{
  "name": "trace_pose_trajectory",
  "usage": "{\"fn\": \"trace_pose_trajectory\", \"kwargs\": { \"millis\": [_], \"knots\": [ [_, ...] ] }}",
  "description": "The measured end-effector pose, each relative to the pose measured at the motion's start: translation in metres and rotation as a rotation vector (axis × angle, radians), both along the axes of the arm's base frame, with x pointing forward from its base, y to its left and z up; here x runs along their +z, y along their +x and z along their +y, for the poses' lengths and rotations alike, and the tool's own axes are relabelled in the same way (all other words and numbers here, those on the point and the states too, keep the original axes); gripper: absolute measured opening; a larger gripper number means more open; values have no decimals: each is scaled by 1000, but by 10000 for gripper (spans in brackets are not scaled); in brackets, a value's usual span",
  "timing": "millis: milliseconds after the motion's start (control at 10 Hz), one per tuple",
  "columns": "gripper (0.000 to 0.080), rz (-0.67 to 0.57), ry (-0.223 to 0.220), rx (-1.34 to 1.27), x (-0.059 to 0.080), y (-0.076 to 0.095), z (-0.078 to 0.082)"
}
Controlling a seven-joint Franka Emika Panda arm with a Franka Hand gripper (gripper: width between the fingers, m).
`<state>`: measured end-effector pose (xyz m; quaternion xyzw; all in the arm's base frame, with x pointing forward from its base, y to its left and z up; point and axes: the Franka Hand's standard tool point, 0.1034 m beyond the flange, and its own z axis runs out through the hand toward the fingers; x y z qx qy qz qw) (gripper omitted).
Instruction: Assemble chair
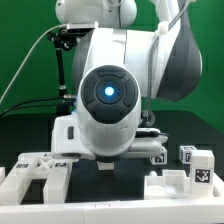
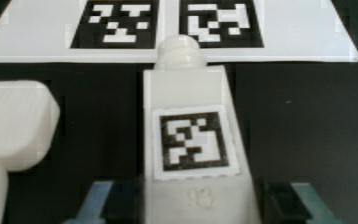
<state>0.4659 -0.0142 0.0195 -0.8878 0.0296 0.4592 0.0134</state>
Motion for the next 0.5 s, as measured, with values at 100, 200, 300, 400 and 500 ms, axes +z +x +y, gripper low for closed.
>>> {"fn": "trace_pose_trajectory", "kwargs": {
  "millis": [100, 200, 300, 400, 500],
  "knots": [
    [286, 10, -9, -50, 23, 13, 10],
    [287, -9, -28, -126, 46, 33, 19],
    [287, -40, -55, -160, 67, 49, 21],
    [287, -58, -60, -128, 88, 59, 20],
    [287, -72, -69, -92, 92, 62, 16]
  ]
}}
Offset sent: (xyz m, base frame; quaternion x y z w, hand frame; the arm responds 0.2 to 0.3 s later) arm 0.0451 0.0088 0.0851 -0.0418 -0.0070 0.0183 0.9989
